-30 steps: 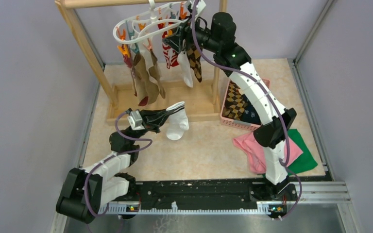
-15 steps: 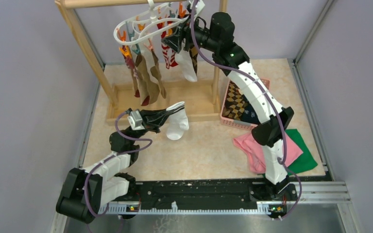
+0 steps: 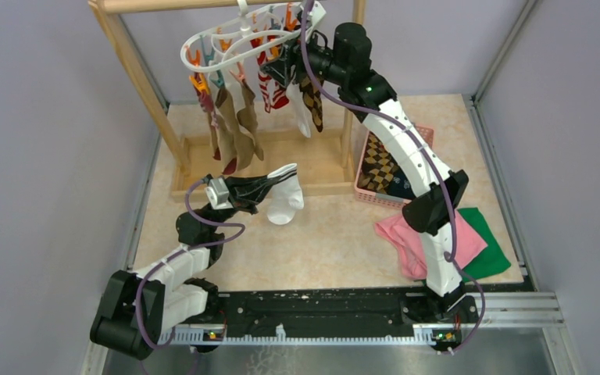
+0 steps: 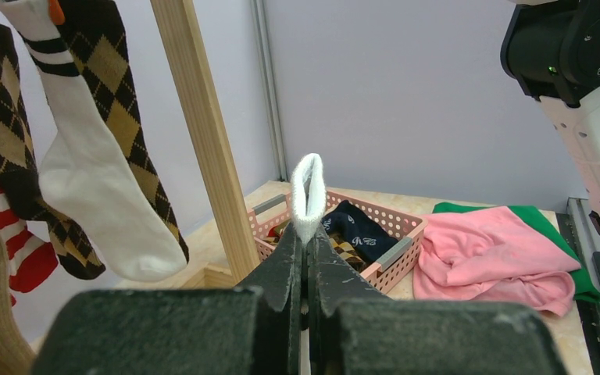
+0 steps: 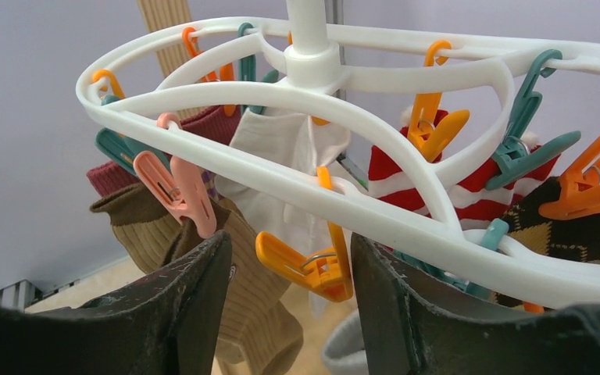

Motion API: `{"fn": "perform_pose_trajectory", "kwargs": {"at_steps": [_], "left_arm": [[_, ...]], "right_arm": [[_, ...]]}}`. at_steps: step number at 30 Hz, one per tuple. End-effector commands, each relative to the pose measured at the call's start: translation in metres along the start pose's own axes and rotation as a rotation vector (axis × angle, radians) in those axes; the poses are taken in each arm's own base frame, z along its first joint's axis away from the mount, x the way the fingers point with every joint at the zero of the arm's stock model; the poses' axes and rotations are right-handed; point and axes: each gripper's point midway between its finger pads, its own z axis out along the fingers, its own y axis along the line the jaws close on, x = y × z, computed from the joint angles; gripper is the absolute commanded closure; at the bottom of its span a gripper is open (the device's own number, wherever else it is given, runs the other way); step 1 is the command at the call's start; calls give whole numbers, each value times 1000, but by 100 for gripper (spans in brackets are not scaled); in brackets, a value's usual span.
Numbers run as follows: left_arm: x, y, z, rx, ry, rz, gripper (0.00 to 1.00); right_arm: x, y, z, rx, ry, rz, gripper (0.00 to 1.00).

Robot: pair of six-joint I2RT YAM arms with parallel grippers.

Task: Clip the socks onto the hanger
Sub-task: Open the clamp at the hanger, then clamp the sock onto the hanger.

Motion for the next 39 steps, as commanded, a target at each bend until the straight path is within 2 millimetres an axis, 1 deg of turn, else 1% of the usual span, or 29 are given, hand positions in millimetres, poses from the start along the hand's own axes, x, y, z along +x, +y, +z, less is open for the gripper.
{"fn": "perform_pose_trajectory", "kwargs": {"at_steps": [1, 6, 13, 16, 21, 23, 25, 27, 28, 31, 32, 39], "left_arm": [[-43, -10, 6, 57, -135, 131, 100], [-44, -11, 6, 58, -136, 130, 100], [-45, -11, 6, 59, -139, 133, 100], [-45, -11, 6, 58, -140, 133, 100], [-47, -11, 7, 64, -144, 126, 100], [-48, -10, 9, 65, -145, 122, 100], [-49, -11, 11, 73, -146, 120, 100], [-50, -11, 13, 83, -142, 118, 100], [-50, -11, 14, 87, -140, 118, 100], [-51, -11, 14, 87, -139, 117, 100], [-50, -11, 14, 86, -137, 116, 100], [-50, -12, 12, 82, -133, 120, 100]], "right_arm": [[-32, -4, -8, 16, -72, -44, 44], [-36, -3, -8, 8, -81, -46, 51], [-39, -2, -9, -1, -91, -44, 69], [-41, 0, -10, -5, -94, -43, 80], [-44, 2, -12, -8, -104, -41, 91], [-45, 3, -12, -11, -105, -36, 94], [-45, 5, -13, -18, -107, -31, 95], [-44, 6, -13, -22, -106, -26, 93], [-45, 6, -13, -23, -108, -25, 90], [-45, 5, -13, -18, -111, -23, 75], [-45, 5, -13, -16, -113, -22, 72], [-46, 3, -11, -9, -123, -16, 68]]}}
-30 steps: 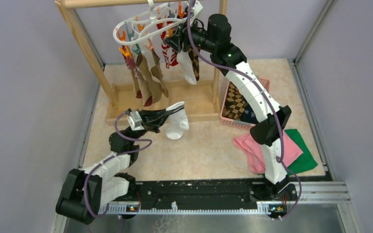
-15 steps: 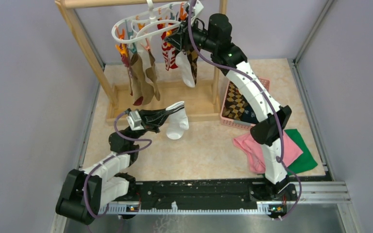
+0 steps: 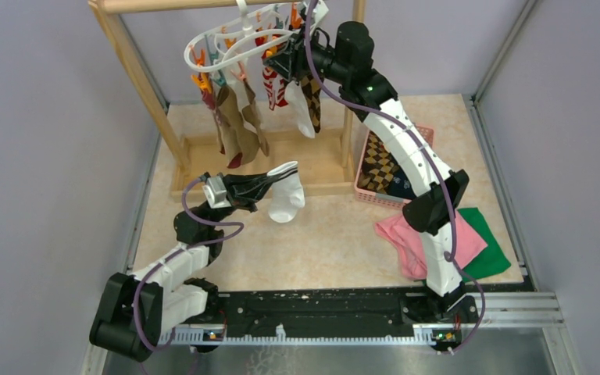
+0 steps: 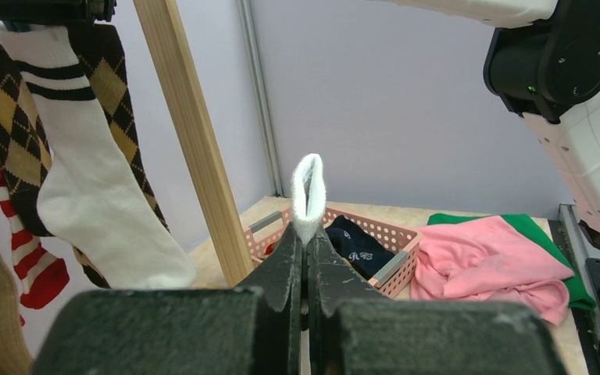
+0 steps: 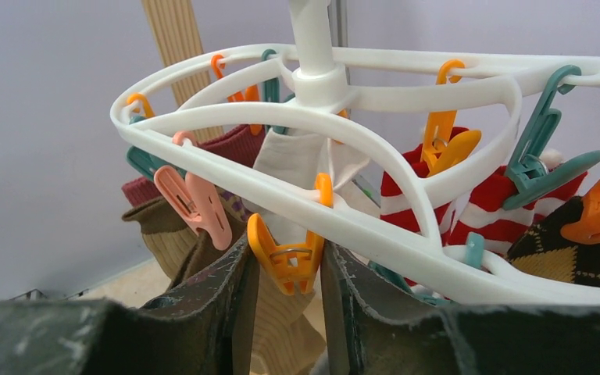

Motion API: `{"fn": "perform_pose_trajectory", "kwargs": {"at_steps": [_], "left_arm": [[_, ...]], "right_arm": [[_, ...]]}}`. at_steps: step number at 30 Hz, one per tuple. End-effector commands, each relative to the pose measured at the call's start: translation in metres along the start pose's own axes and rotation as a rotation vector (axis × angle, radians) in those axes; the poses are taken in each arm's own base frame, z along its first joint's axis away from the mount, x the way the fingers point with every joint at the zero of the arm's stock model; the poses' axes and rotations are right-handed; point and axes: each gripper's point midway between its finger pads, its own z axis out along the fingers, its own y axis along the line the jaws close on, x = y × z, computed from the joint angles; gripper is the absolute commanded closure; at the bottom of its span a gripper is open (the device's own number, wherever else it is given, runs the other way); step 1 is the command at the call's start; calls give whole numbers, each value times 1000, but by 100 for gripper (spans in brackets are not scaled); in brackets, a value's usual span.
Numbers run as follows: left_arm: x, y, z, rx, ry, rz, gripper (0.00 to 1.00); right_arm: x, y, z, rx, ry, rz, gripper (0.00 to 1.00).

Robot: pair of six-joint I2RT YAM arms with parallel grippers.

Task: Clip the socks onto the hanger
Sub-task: Clamp the sock onto the hanger.

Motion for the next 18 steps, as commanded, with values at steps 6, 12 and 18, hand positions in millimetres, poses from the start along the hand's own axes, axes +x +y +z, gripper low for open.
{"fn": "perform_pose_trajectory", "kwargs": {"at_steps": [6, 12, 18], "left_arm": [[-35, -8, 6, 48, -103, 106, 100], [-35, -8, 6, 49, -103, 109, 100], [-36, -9, 6, 51, -104, 110, 100]], "right_arm": [[-39, 2, -10, 7, -97, -37, 62], [-38, 0, -10, 15, -95, -37, 61], [-40, 0, -10, 18, -100, -38, 61]]}}
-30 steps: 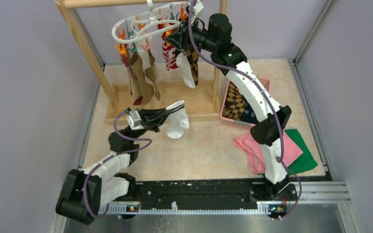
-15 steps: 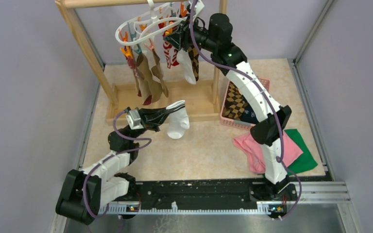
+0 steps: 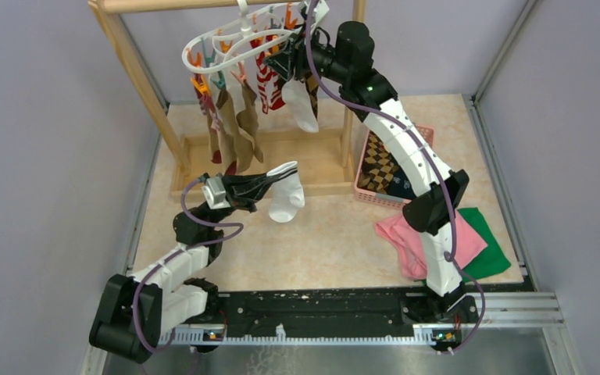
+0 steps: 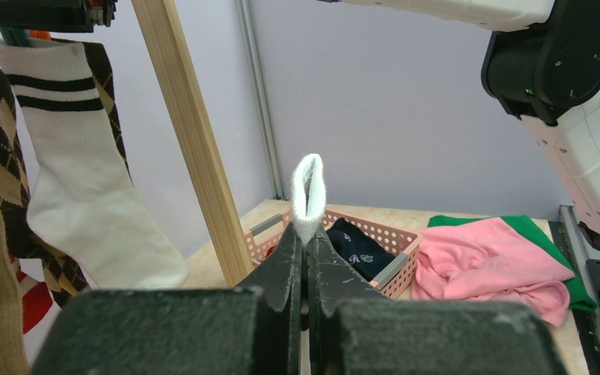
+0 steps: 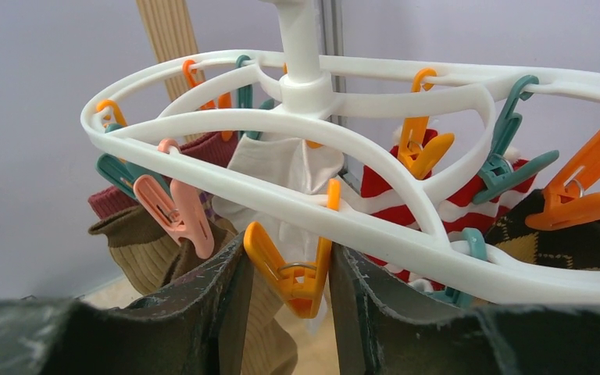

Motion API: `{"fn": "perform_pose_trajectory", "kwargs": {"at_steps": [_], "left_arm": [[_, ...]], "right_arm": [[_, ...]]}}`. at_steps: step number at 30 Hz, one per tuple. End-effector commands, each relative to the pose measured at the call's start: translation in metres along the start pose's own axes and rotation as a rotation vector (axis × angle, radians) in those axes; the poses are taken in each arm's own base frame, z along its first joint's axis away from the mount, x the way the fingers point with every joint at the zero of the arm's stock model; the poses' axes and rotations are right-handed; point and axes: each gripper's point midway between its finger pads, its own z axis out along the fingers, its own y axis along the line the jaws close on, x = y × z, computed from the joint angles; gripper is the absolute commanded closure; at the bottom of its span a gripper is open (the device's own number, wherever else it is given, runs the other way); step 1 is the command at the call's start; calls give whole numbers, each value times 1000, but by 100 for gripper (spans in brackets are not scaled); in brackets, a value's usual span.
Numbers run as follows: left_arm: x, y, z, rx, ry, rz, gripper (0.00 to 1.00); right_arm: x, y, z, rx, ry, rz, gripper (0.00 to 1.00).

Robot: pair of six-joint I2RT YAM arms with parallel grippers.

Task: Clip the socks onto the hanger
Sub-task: Clamp the sock onto the hanger.

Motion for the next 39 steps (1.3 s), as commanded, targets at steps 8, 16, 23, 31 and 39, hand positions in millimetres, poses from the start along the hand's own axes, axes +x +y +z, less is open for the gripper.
{"fn": "perform_pose_trajectory", "kwargs": {"at_steps": [8, 16, 23, 31, 39], "left_arm": [[-34, -7, 7, 46, -100, 106, 100], [-39, 0, 11, 24, -112, 100, 100], [-51, 34, 29, -86, -127, 98, 100], [-45, 99, 48, -326, -93, 34, 100], [-38, 142, 65, -500, -24, 146, 100]], "right_arm": [[-36, 2, -9, 2, -88, -34, 81], [-40, 5, -14, 0, -100, -32, 100], [-41, 11, -10, 64, -100, -9, 100], [-44, 9, -11, 131, -107, 8, 100], [-44, 11, -10, 133, -106, 15, 100]]}}
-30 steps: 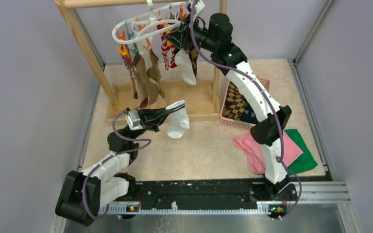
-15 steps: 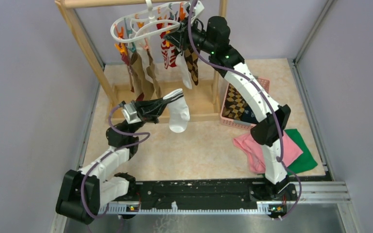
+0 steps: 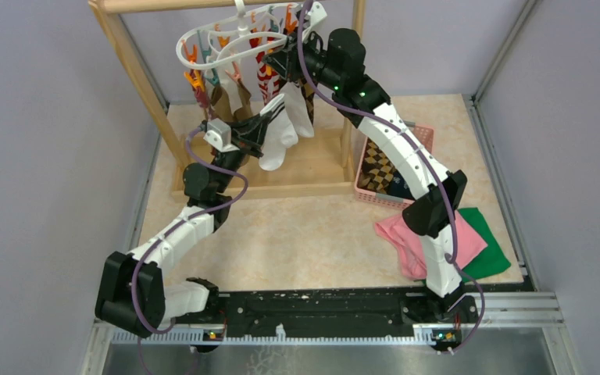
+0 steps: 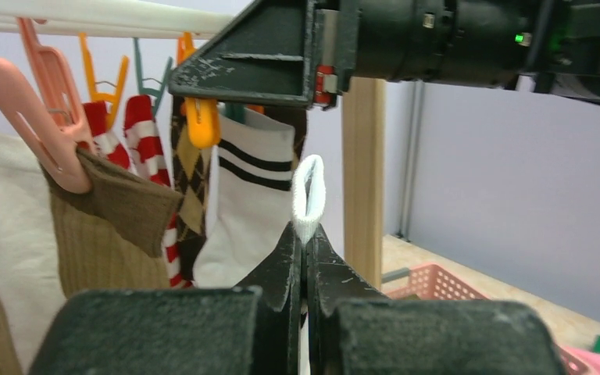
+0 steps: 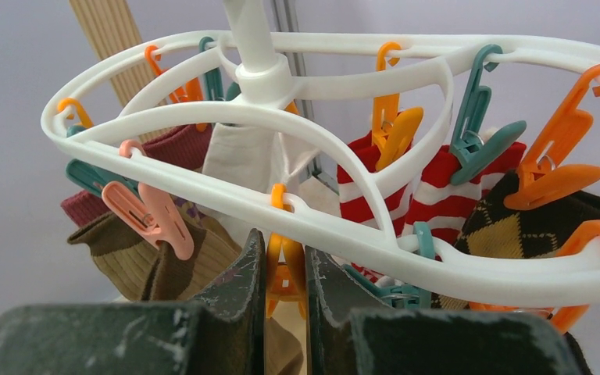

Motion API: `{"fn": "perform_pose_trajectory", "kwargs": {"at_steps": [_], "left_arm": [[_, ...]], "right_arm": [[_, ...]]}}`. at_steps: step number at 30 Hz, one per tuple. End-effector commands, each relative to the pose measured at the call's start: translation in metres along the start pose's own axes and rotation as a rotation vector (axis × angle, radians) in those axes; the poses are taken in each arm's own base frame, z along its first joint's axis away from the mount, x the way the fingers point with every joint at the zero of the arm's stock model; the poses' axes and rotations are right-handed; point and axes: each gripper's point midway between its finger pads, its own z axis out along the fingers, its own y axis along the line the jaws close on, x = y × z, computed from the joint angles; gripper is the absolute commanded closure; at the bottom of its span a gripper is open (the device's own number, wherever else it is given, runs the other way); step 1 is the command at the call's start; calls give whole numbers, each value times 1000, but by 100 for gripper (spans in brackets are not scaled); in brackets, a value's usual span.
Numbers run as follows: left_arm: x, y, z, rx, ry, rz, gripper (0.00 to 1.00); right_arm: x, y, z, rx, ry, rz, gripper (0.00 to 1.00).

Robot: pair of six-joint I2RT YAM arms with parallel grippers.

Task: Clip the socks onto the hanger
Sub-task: Clamp the sock onto the hanger.

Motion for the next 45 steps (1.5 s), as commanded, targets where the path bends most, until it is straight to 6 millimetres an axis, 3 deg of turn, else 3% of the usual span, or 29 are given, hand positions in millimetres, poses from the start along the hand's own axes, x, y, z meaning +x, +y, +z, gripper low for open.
{"fn": "perform_pose_trajectory", "kwargs": {"at_steps": [1, 13, 45], "left_arm": [[-8, 27, 20, -129, -15, 95, 100], [8, 44, 45, -184, -14, 132, 100], [-18, 50, 59, -226, -102, 77, 100]], "right_arm": [[-52, 15, -20, -1, -96, -6, 100], [-51, 18, -20, -18, -91, -4, 100], [-43, 18, -19, -30, -73, -32, 100]]}}
